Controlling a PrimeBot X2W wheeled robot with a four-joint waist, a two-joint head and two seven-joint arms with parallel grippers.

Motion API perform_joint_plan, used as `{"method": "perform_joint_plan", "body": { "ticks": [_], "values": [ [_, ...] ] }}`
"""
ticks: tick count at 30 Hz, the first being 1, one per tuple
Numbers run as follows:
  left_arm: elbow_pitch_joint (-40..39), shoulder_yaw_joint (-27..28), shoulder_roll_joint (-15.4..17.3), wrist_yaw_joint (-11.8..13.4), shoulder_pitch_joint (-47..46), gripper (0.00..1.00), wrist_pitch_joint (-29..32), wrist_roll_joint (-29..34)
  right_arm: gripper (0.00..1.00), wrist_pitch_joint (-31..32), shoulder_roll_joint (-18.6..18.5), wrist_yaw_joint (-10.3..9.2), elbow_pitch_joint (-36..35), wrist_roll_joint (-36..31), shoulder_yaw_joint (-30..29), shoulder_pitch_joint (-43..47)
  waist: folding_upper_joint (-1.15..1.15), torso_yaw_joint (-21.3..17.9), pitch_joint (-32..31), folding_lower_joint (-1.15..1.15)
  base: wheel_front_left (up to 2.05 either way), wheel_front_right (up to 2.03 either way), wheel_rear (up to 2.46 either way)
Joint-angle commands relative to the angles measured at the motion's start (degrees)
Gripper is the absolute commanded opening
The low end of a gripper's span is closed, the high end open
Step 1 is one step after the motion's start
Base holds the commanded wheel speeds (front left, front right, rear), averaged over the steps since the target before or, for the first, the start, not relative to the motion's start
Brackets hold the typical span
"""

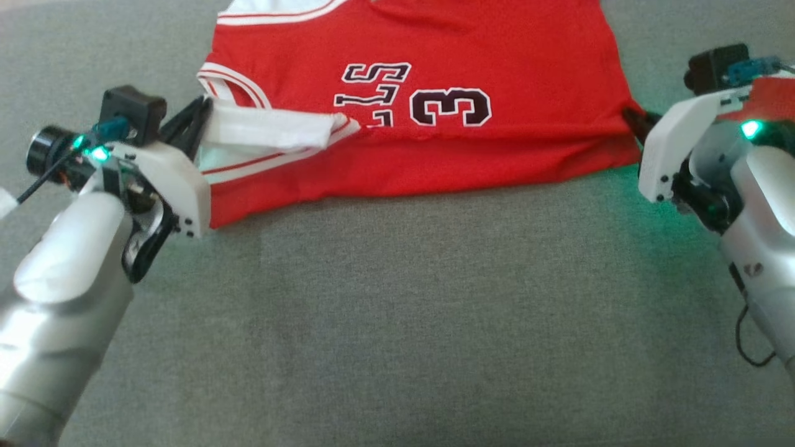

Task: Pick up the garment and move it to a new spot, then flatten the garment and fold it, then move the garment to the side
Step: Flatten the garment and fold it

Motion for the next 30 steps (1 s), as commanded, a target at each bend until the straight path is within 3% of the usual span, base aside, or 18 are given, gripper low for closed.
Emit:
{"method": "perform_joint_plan", "body": {
  "ticks": [1, 2, 3, 8, 10, 12, 19, 25, 30],
  "values": [
    [-0.08, 1.79, 1.71, -0.06, -4.2, 0.0, -0.92, 0.94, 0.16, -1.51, -0.22, -0.04, -1.14, -1.47, 0.78, -2.19, 0.0, -0.16, 0.67, 0.0, 0.0, 0.0, 0.0],
    [0.88, 1.63, 1.37, 0.11, -5.02, 0.87, -1.53, 1.44, 1.0, -2.45, -0.2, -0.04, -0.67, -1.7, 0.62, -2.78, 0.0, -0.23, 0.89, 0.0, 0.0, 0.0, 0.0],
    [1.88, 1.55, 0.94, 0.4, -5.73, 1.0, -2.32, 1.89, 1.0, -3.36, 0.09, -0.04, -0.31, -1.63, 0.45, -3.31, 0.0, -0.31, 1.01, 0.0, 0.0, 0.0, 0.0],
    [5.41, 4.04, -1.67, 4.15, -8.79, 1.0, -12.87, 2.92, 1.0, -9.33, 1.77, -0.04, 1.77, 0.28, -2.92, -5.88, 0.0, -0.79, 1.24, 0.0, 0.0, 0.0, 0.0],
    [6.1, 7.17, -3.76, 6.25, -9.46, 1.0, -20.07, 1.52, 1.0, -15.9, 2.42, -0.04, 1.98, 0.86, -5.6, -6.79, 0.0, -0.82, 0.56, 0.0, 0.0, 0.0, 0.0],
    [5.27, 9.58, -5.05, 7.2, -9.17, 1.0, -22.04, 0.26, 1.0, -20.25, 3.0, -0.04, 1.66, 0.79, -6.85, -6.66, 0.0, -0.72, -0.22, 0.0, 0.0, 0.0, 0.0],
    [-6.78, 18.43, -7.8, 9.36, -0.57, 1.0, -22.91, 0.92, 1.0, -34.23, 6.21, -0.04, -1.38, -1.88, -12.43, -2.66, 0.0, -0.53, -3.95, 0.0, 0.0, 0.0, 0.0],
    [-16.9, 23.72, -10.6, 10.21, 13.38, 1.0, -22.92, 4.45, 1.0, -36.49, 11.0, -0.04, -7.09, -8.24, -19.79, 5.44, 0.0, -0.67, -6.93, 0.0, 0.0, 0.0, 0.0],
    [-22.19, 27.68, -13.86, 10.9, 23.06, 1.0, -22.93, 7.3, 1.0, -36.56, 16.48, -0.04, -17.8, -16.8, -29.57, 17.14, 0.0, -0.87, -8.83, 0.0, 0.0, 0.0, 0.0]
  ]
}}
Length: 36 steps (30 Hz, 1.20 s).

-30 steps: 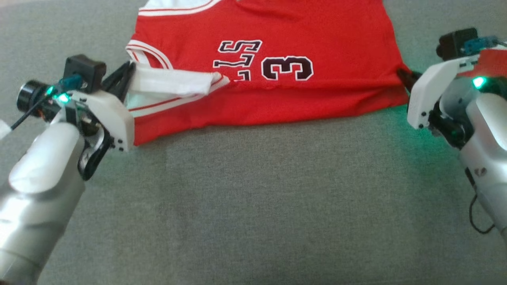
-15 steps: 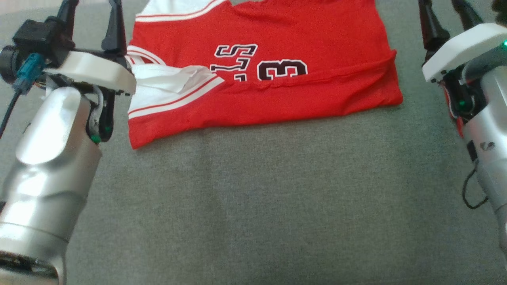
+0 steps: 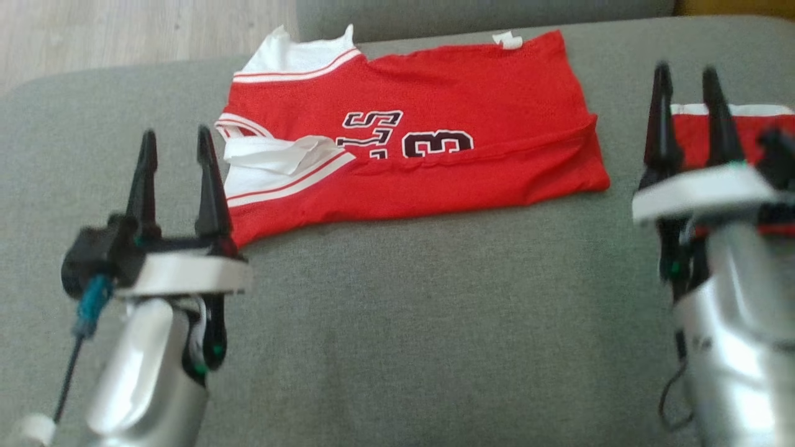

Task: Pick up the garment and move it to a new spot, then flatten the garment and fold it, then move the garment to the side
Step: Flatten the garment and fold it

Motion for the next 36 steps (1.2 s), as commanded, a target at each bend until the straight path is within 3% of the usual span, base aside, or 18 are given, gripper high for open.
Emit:
{"method": "perform_joint_plan", "body": {
  "ticks": [1, 6, 17, 23, 36],
  "values": [
    [-2.62, 3.13, 0.11, 0.18, 0.03, 1.0, -0.27, 1.37, 1.0, -0.49, 1.91, -0.04, -3.84, -2.08, -0.8, 2.92, 0.0, -0.15, -0.7, 0.01, 0.0, 0.0, 0.0],
    [-2.25, 4.59, -2.25, -0.36, 5.04, 1.0, -0.28, 3.56, 1.0, -0.5, 3.32, -0.04, -8.11, -6.7, -3.63, 10.68, 0.0, -0.49, -0.98, 0.01, 0.0, 0.0, 0.0],
    [0.35, 10.65, -6.37, -2.52, 6.79, 1.0, -0.28, 7.33, 1.0, -0.51, 3.44, -0.04, -13.61, -2.43, -0.25, 16.36, 0.0, -2.15, -0.57, 0.01, 0.0, 0.0, 0.0],
    [10.24, 11.4, -5.73, 0.26, 3.66, 1.0, 0.95, 8.99, 1.0, -0.51, 3.45, -0.04, -15.14, -1.74, 0.75, 15.83, 0.0, -3.3, 1.07, 0.01, 0.0, 0.0, 0.0],
    [24.16, 11.61, -3.04, 0.92, -4.37, 1.0, 6.86, 8.37, 1.0, -0.51, 3.45, -0.04, -18.14, 0.73, 2.57, 14.58, 0.0, -5.17, 5.83, 0.01, 0.0, 0.0, 0.0]
  ]
}}
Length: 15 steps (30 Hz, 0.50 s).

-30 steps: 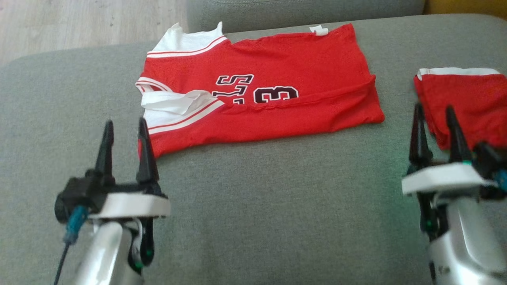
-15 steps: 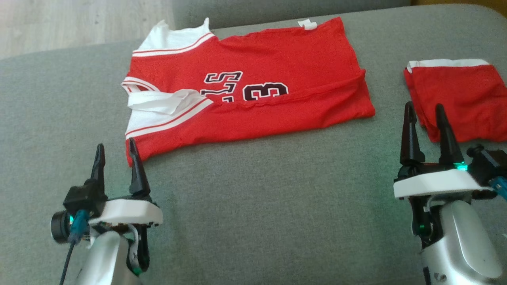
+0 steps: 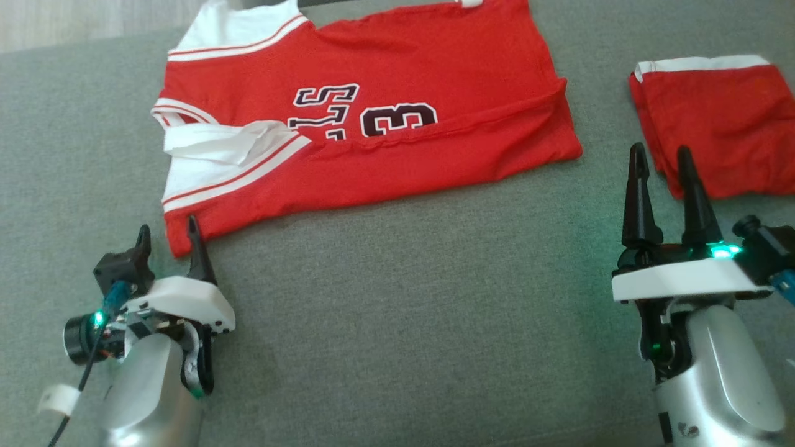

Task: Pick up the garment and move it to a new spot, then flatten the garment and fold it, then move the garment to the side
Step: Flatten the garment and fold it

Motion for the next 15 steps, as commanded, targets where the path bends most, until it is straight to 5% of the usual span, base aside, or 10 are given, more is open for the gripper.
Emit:
{"method": "perform_joint_plan", "body": {
  "ticks": [1, 13, 14, 15],
  "values": [
    [-0.03, 1.86, 2.02, -0.09, -2.77, 1.0, 0.55, -0.27, 1.0, -0.36, 0.18, -0.04, -2.26, 0.64, 1.52, -2.19, 0.0, -0.34, 0.57, -0.01, 0.0, 0.0, 0.0],
    [7.67, 0.11, 2.95, -1.96, -5.39, 1.0, 6.36, -0.91, 1.0, -0.36, 0.18, -0.04, -2.56, 1.74, 1.66, -3.07, 0.0, -0.9, 1.71, -0.01, 0.0, 0.0, 0.0],
    [8.17, -0.33, 2.85, -2.55, -5.48, 0.66, 7.23, -0.95, 1.0, -0.36, 0.18, -0.04, -2.56, 1.79, 1.67, -3.11, 0.0, -0.87, 1.73, -0.01, 0.0, 0.0, 0.0],
    [8.47, -0.73, 2.77, -3.15, -5.56, 0.0, 7.76, -0.99, 1.0, -0.36, 0.18, -0.04, -2.5, 1.86, 1.66, -3.15, 0.0, -0.85, 1.69, -0.01, 0.0, 0.0, 0.0]
  ]
}}
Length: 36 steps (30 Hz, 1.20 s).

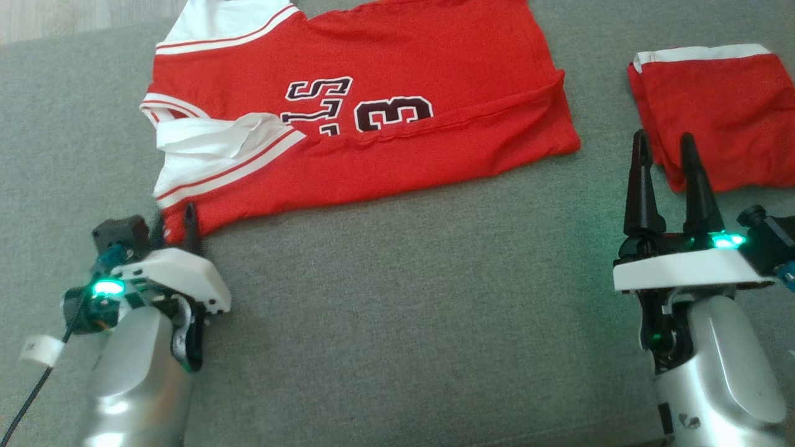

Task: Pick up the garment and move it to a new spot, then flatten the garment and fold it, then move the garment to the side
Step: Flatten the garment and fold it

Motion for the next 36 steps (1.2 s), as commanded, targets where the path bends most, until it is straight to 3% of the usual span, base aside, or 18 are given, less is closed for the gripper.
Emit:
{"method": "perform_joint_plan", "body": {
  "ticks": [1, 14, 21, 28, 32, 33, 34, 35, 36],
  "values": [
    [1.05, 0.58, 1.15, -0.22, 0.61, 0.0, 1.48, -0.51, 1.0, -0.36, 0.19, -0.04, -1.83, 0.44, 1.4, -1.85, 0.0, 0.06, -0.1, 0.0, 0.0, 0.0, 0.0],
    [-11.83, -0.21, 0.71, -1.94, -2.55, 0.0, -9.93, -0.07, 1.0, 2.3, 0.19, -0.04, 9.17, -4.94, -2.07, -7.92, 0.0, 2.56, -1.17, 0.0, 0.0, 0.0, 0.0],
    [-21.18, -2.44, 0.69, -2.0, -2.09, 0.0, -10.78, 1.54, 1.0, 9.3, 0.19, -0.04, 23.96, -6.5, -4.39, -17.23, 0.0, 4.55, 0.5, 0.0, 0.0, 0.0, 0.0],
    [-24.39, -4.83, 0.0, -2.28, -1.33, 0.0, -9.91, 2.26, 1.0, 11.97, 0.19, -0.04, 38.62, -7.56, -5.86, -24.87, 0.0, 6.62, 1.77, 0.0, 0.0, 0.0, 0.0],
    [-24.9, -5.65, -0.31, -2.35, -0.95, 0.0, -9.79, 2.27, 1.0, 11.72, 0.19, -0.04, 46.51, -11.32, -6.69, -27.84, 0.0, 7.39, 2.1, 0.0, 0.0, 0.0, 0.0],
    [-24.91, -5.77, -0.31, -2.33, -0.9, 0.0, -9.78, 2.28, 0.61, 11.47, 0.19, -0.04, 48.05, -11.96, -6.73, -28.47, 0.0, 7.56, 2.11, 0.0, 0.0, 0.0, 0.0],
    [-24.87, -5.89, -0.26, -2.27, -0.86, 0.0, -9.71, 2.32, 0.06, 11.11, 0.19, -0.04, 49.41, -12.64, -6.72, -29.07, 0.0, 7.69, 2.14, 0.0, 0.0, 0.0, 0.0],
    [-24.78, -5.95, -0.16, -2.24, -0.79, 0.0, -9.6, 2.31, 0.0, 10.57, 0.19, -0.04, 50.53, -13.53, -6.73, -29.63, 0.0, 7.75, 2.15, 0.0, 0.0, 0.0, 0.0],
    [-24.64, -5.94, -0.03, -2.19, -0.68, 0.0, -9.5, 2.26, 0.0, 9.89, 0.19, -0.04, 51.48, -14.39, -6.89, -30.11, 0.0, 7.76, 2.08, 0.0, 0.0, 0.0, 0.0]
  ]
}}
